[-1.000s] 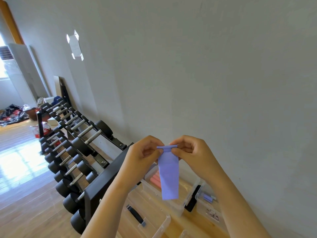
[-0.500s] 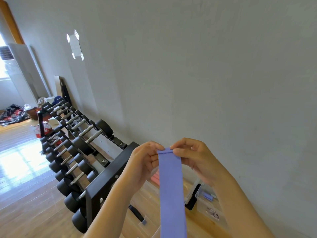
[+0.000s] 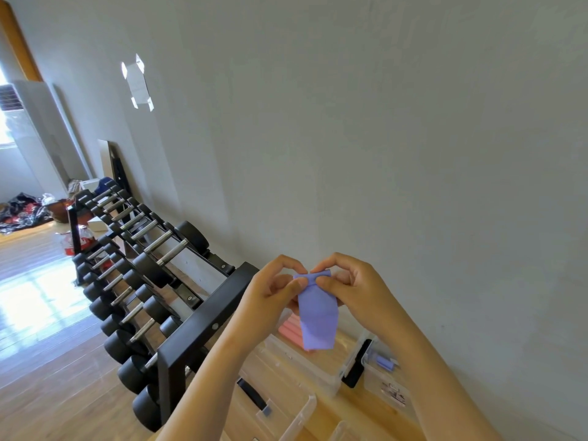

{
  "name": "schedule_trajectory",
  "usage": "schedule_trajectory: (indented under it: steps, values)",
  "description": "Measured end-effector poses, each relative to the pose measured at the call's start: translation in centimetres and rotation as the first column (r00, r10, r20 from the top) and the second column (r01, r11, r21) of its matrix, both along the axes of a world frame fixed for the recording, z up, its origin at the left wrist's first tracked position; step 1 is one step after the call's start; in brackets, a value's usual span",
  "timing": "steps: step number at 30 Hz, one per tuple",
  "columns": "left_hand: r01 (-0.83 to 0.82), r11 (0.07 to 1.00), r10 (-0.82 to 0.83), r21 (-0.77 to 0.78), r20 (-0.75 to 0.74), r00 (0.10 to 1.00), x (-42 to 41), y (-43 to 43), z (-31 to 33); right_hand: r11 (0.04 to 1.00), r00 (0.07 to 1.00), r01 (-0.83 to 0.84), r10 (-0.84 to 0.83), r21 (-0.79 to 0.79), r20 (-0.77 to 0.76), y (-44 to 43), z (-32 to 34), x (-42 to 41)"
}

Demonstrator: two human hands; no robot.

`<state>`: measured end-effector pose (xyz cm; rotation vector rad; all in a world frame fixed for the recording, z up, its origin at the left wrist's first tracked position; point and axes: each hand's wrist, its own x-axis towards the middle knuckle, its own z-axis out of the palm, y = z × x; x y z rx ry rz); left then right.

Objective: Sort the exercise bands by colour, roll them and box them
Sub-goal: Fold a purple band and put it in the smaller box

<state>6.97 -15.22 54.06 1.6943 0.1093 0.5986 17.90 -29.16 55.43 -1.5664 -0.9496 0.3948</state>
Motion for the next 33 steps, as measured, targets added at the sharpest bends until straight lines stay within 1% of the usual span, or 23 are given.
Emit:
schedule_trajectory:
  steps: [2,5,7,9,12,15,17,21,24,28,31,33]
  values:
    - [0.032,0.998,-0.031,-0.06,0.008,0.999,-0.3,0.1,0.2,0.997,0.994,-0.077,0.079,0.028,-0.078,-0.2,0.3,-0.1]
    - [0.119,0.972,-0.112,-0.204,0.045,0.993,-0.6,0.4,0.2,0.981,0.951,-0.151,0.177,0.121,-0.255,-0.7,0.6,-0.2]
    - [0.143,0.96,-0.136,-0.241,0.047,0.99,-0.7,0.5,0.2,0.971,0.923,-0.176,0.22,0.16,-0.315,-0.8,0.4,-0.2]
    - [0.115,0.972,-0.11,-0.205,0.033,0.993,-0.7,0.5,0.3,0.976,0.935,-0.165,0.201,0.142,-0.292,-0.8,0.3,-0.2]
    - [0.059,0.985,-0.055,-0.16,0.032,0.998,-0.6,0.1,0.2,0.993,0.976,-0.088,0.101,0.073,-0.193,-0.5,0.2,-0.2]
    - [-0.034,0.992,0.033,-0.12,-0.013,0.999,-0.4,0.1,0.0,0.996,0.989,-0.076,0.082,0.056,-0.124,-0.2,0.0,-0.1]
    - [-0.045,0.996,0.043,-0.073,-0.024,0.999,-0.3,0.3,0.0,0.997,0.994,-0.064,0.067,0.036,-0.086,-0.1,-0.2,0.0]
    - [-0.083,0.994,0.084,0.066,-0.01,0.996,-0.4,0.3,-0.1,0.998,0.995,-0.067,0.066,-0.019,-0.072,-0.2,-0.4,0.0]
    - [-0.119,0.986,0.121,0.115,-0.013,0.993,-0.4,-0.1,-0.4,0.997,0.997,-0.055,0.053,-0.045,-0.052,-0.1,-0.5,0.2]
    - [-0.136,0.987,0.135,0.084,0.016,0.991,-0.5,-0.8,-0.4,0.999,0.994,-0.032,0.035,0.031,-0.102,-0.2,-0.4,0.0]
    - [-0.089,0.996,0.089,-0.025,0.01,0.996,-0.6,-1.4,-0.1,0.997,0.993,-0.001,0.011,0.082,-0.114,-0.3,-0.4,-0.2]
    - [-0.099,0.993,0.1,-0.07,0.003,0.995,-0.5,-1.4,-0.1,0.996,0.995,0.024,-0.016,0.088,-0.099,-0.3,-0.5,-0.3]
